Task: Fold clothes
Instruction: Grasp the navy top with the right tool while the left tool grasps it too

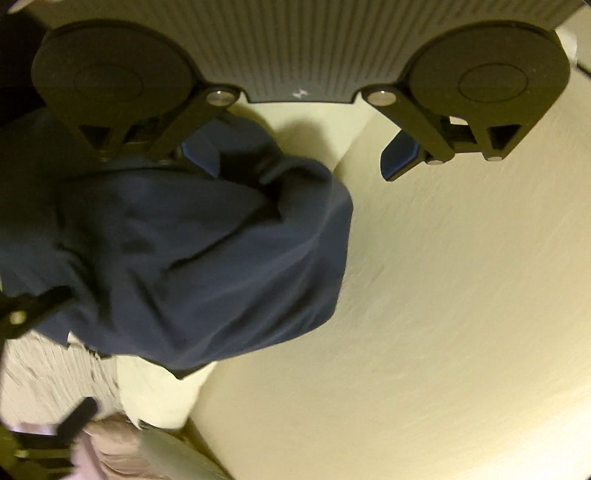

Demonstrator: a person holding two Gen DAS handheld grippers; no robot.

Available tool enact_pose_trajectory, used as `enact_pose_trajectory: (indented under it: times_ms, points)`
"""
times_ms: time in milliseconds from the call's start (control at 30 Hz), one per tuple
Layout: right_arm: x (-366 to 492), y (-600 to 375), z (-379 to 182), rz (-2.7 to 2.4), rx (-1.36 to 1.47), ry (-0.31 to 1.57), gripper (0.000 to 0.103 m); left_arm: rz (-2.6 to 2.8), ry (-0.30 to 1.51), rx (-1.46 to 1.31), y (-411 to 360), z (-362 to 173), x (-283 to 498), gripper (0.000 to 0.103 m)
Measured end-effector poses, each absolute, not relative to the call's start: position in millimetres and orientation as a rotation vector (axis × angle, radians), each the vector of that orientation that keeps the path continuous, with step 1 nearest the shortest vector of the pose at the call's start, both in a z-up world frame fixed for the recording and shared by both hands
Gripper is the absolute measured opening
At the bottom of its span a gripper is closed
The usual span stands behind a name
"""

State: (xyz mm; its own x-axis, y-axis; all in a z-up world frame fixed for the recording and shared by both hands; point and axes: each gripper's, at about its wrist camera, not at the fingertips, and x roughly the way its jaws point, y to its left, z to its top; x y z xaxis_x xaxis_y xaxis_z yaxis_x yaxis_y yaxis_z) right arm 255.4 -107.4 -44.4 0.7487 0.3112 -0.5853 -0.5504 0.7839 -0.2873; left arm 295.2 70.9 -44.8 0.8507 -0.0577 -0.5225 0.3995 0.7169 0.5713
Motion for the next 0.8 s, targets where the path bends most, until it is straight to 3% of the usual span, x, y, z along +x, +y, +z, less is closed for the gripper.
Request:
enact_pose_trajectory:
  times_ms: [133,200,233,267,300,333,367,433,633,800]
  points:
    - [308.0,-81.9,-58.8,0.501,-0.515,0.577,0.102,-0.317,0.505,0.756,73.5,-56.9,321.5,0.077]
    - [325.8,-72.8,-65.2,0.509,-0.532,0.589,0.101,-0.352,0.529,0.761,73.4,-61.3,330.7,0.051]
    - [332.9,-69.9,-68.0,0.513,-0.535,0.598,0.081,-0.361,0.536,0.759,73.7,-62.2,333.9,0.041]
    - [340.0,-67.1,-70.8,0.517,-0.538,0.606,0.06,-0.361,0.534,0.752,74.3,-62.0,335.5,0.023]
    - [344.9,-65.9,-72.8,0.513,-0.537,0.612,0.056,-0.358,0.521,0.737,75.5,-59.8,335.6,0.017]
    - [343.9,-71.6,-67.1,0.501,-0.521,0.599,0.042,-0.36,0.502,0.714,77.3,-55.7,334.6,0.015]
    - [341.2,-79.2,-59.2,0.488,-0.502,0.58,0.019,-0.365,0.478,0.686,79.2,-49.7,333.1,0.011]
    - [335.8,-94.3,-43.2,0.461,-0.463,0.543,0.005,-0.374,0.422,0.664,75.6,-35.2,330.6,0.007]
    - [319.7,-139.8,4.6,0.381,-0.348,0.432,0.002,-0.428,0.23,0.63,44.8,20.0,312.2,0.005]
    - [257.1,-217.2,56.2,0.253,-0.272,0.322,0.001,-0.538,0.09,0.64,-13.5,60.6,252.8,0.004]
